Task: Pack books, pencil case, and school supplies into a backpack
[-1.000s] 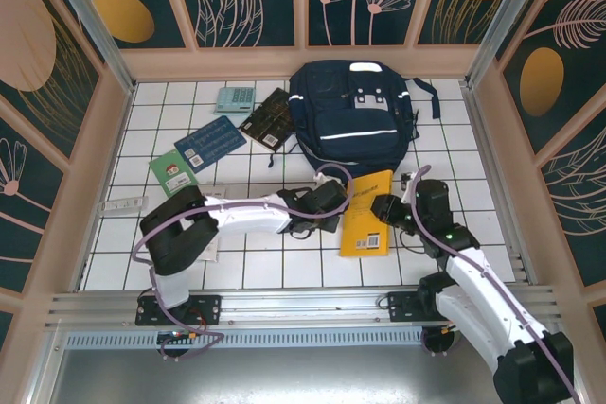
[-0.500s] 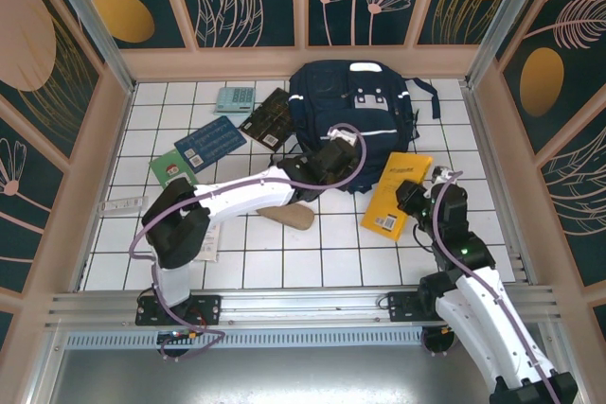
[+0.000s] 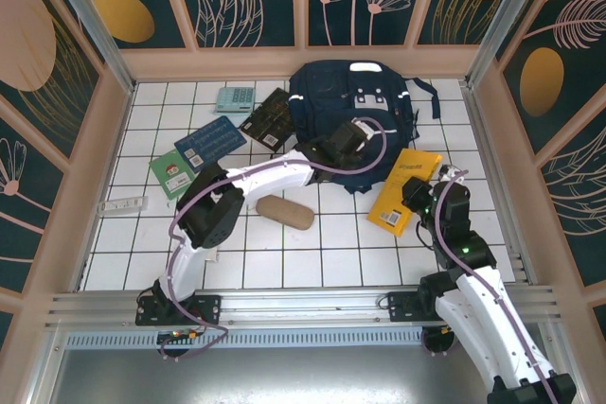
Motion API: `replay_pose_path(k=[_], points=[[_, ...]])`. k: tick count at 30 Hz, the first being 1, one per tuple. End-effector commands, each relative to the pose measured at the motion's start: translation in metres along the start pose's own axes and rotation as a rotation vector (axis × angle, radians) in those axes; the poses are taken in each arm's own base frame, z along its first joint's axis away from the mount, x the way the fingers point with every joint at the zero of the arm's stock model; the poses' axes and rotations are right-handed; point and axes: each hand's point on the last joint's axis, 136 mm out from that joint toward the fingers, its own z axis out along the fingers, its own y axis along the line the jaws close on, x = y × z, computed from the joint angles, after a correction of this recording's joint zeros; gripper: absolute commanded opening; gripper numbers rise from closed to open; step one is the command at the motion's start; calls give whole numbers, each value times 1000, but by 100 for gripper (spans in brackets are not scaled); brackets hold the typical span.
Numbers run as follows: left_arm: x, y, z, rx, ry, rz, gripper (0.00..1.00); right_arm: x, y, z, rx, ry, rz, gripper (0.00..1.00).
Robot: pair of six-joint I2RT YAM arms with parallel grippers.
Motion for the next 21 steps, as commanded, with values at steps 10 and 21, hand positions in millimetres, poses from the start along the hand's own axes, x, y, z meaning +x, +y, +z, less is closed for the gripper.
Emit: replay_pose_path(k=[10,21], points=[[30,-32,31,163,120,105,41,-17,12,0,-64,-44,46,0],[42,-31,48,148,146,112,1,-15,7,3,-50,-37,62,0]])
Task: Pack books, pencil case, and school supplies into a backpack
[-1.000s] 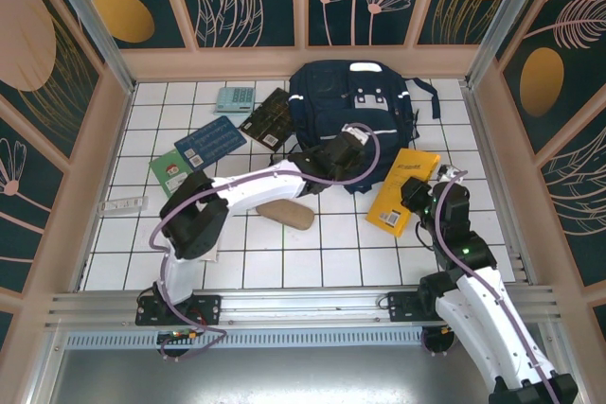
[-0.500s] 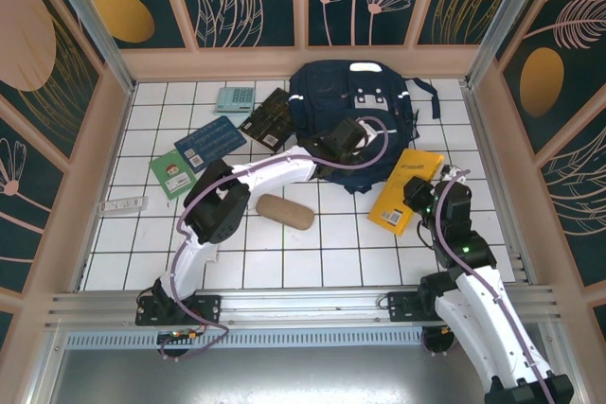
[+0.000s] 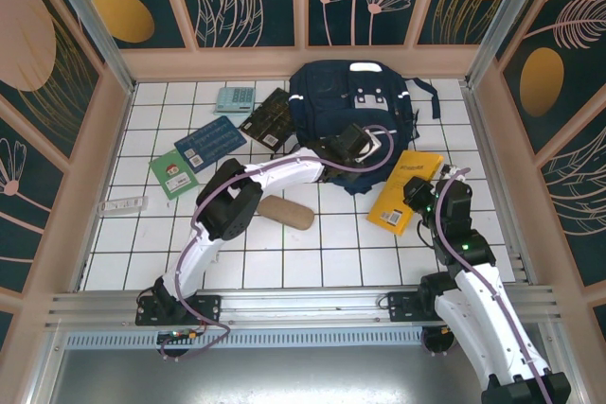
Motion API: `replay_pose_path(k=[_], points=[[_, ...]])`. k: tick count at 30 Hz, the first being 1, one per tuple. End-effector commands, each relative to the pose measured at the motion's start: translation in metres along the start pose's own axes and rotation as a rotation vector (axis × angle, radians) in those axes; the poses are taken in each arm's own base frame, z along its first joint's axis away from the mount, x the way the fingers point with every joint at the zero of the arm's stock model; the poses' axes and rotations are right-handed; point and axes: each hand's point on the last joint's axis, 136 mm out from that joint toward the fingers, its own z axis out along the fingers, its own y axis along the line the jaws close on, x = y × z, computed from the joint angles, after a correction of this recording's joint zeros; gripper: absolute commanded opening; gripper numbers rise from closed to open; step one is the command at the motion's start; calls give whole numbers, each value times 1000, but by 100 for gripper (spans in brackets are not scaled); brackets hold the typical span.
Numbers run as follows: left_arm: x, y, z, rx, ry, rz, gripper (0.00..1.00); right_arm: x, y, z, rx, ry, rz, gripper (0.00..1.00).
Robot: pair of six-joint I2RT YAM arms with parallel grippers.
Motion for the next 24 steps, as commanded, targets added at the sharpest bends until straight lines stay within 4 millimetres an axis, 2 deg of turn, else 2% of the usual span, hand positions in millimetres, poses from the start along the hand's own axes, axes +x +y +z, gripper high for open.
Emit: replay_pose_path(k=[1,3,9,14,17,21,22,24], points=[[9,2,10,-5,36,13,0,-13,17,-2,-80,-47,29,0],[5,5,4,-15,24,-3,0,-12,15,-1,-77,-45,32,0],[-34,25,-37,-90,-89,-49,0,-11,15,-1,-80,-42,35,0],[-54,36,-61,-132,-149,-65,0,-8,15,0,-87,-36,42,0],[-58,41,-64,-154,-162,-72,0,-7,14,1,-87,-32,44,0],[-56,43,-56,-138,-155,-62,0,-6,14,0,-87,-31,42,0],[-55,41,-51,-131,-145,-46,1,-6,14,0,-87,-31,43,0],[-50,38,-39,-119,-119,-8,26,-5,14,0,-89,-29,43,0]])
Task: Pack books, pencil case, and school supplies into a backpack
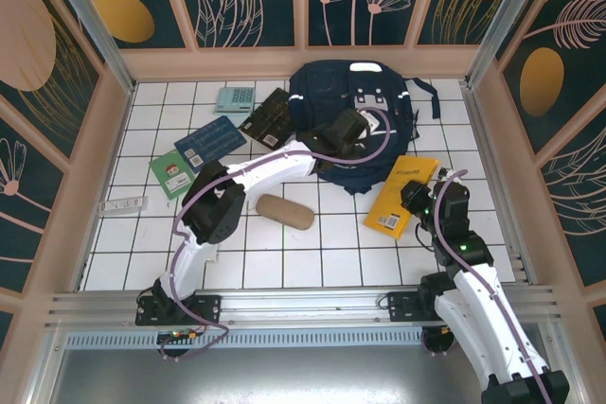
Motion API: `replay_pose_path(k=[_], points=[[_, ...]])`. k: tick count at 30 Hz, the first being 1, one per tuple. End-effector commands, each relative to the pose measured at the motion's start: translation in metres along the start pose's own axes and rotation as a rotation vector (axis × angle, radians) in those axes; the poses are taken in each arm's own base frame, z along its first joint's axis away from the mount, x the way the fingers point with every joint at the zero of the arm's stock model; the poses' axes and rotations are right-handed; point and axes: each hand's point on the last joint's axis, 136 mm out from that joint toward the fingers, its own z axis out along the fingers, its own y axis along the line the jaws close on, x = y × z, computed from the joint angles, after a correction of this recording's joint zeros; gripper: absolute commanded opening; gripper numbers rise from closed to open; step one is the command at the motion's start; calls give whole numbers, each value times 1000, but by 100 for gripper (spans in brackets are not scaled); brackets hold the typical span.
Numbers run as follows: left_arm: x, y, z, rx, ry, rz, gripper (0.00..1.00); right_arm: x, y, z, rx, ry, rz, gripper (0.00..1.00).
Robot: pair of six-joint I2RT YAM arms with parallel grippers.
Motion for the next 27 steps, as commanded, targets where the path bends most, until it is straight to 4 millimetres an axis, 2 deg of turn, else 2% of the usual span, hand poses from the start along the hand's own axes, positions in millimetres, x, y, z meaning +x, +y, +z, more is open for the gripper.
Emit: replay_pose_path(k=[1,4,6,9,14,17,21,23,25,26,27], points=[[2,-1,17,13,18,46,34,-19,19,-4,-86,-72,24,0],[7,-6,30,19,32,76,48,-19,19,-4,-86,-73,26,0],[8,-8,36,23,27,96,48,-18,18,-4,-84,-69,28,0],[15,-14,47,45,36,128,56,-17,18,-4,-84,-64,31,0],[30,-17,65,34,78,183,60,-15,17,-3,-86,-56,38,0],[41,-9,78,-34,104,220,63,-13,18,-3,-95,-50,46,0],[52,7,94,-149,129,258,62,-11,19,-2,-101,-40,55,0],[51,13,97,-190,123,264,56,-10,18,-2,-102,-37,57,0],[49,14,96,-199,114,268,40,-9,18,-2,-103,-33,57,0],[47,14,95,-197,108,263,26,-9,18,-2,-102,-33,58,0],[42,13,92,-186,101,256,5,-9,18,-2,-104,-32,57,0]])
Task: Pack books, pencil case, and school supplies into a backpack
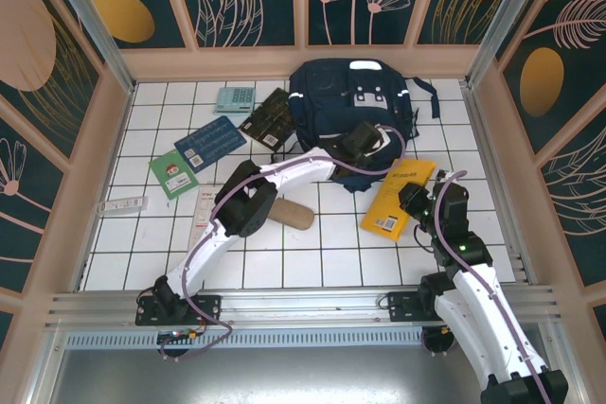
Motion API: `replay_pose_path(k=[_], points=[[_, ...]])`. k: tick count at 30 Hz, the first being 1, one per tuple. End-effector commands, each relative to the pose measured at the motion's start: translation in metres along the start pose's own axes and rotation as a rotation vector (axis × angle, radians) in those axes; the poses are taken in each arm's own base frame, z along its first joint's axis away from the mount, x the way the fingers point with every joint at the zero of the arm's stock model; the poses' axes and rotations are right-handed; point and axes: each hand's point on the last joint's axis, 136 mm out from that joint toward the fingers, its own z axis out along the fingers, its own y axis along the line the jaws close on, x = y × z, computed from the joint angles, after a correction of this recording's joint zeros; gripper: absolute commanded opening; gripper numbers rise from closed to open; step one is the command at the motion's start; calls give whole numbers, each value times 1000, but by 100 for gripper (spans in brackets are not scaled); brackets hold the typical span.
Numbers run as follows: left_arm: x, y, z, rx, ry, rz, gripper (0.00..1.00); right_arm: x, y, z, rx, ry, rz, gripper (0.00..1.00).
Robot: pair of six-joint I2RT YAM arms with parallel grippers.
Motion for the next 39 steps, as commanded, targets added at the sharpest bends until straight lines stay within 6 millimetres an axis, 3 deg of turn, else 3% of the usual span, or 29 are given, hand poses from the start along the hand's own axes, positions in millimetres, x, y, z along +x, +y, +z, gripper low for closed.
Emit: replay_pose_path(k=[1,9,13,19,26,32,39], points=[[11,24,11,-84,33,-1,0,-18,19,-5,-87,-71,18,0],[-46,57,-53,-75,-114,-134,0,-25,39,-14,-200,-107,-1,0],[-72,75,-83,-89,-176,-193,0,-20,58,-15,-331,-97,-57,0],[-102,95,-115,-91,-240,-261,0,-16,75,-18,-453,-80,-55,0],[-130,121,-145,-142,-304,-312,0,-14,77,-15,-598,-66,108,0],[-143,126,-165,-118,-344,-323,0,-45,78,-12,-646,-186,209,0],[-145,125,-168,-91,-348,-341,0,-86,86,2,-644,-289,285,0]])
